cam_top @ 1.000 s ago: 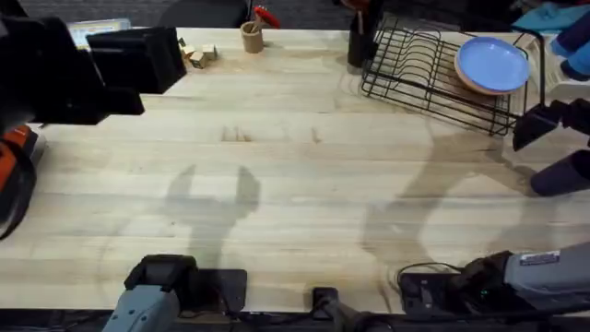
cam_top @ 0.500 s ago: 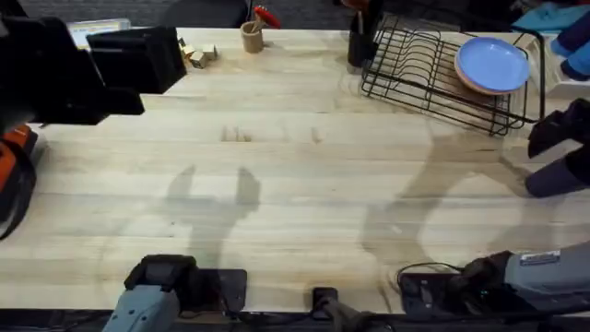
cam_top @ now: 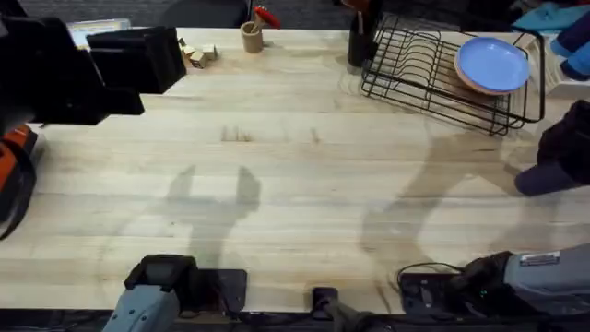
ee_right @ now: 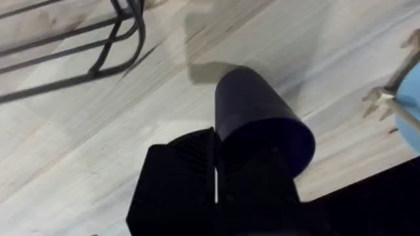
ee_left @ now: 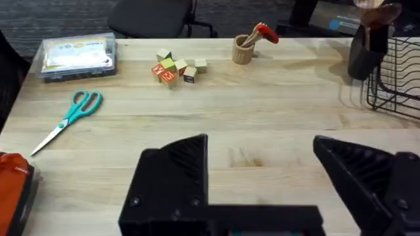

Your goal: Pick up the cup on the table and put them onto the rack.

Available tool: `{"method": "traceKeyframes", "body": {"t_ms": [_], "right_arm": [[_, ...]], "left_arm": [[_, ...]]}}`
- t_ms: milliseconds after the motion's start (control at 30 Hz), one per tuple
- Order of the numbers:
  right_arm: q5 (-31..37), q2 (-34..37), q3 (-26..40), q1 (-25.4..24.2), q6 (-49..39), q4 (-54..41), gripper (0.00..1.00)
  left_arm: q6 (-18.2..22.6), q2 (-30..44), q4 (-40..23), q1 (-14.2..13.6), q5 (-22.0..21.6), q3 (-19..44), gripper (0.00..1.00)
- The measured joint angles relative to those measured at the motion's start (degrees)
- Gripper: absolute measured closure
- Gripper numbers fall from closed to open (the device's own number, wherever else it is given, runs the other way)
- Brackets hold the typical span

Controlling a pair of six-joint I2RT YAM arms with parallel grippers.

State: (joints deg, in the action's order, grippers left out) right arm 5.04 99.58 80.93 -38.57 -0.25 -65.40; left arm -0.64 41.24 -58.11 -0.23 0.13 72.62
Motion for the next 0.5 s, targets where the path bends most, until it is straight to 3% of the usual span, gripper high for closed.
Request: {"method": "traceKeyframes", "body": {"t_ms": [133, 500], "right_arm": [[0.0, -8.19, 0.0, 0.0, -0.24, -2.04, 0.971], [0.0, -19.72, 0.0, 0.04, -0.24, -3.64, 0.971]], "left_arm": [[0.0, 0.01, -0.02, 0.0, 0.01, -0.02, 0.007], [0.0, 0.01, -0.02, 0.0, 0.0, -0.01, 0.007]]}}
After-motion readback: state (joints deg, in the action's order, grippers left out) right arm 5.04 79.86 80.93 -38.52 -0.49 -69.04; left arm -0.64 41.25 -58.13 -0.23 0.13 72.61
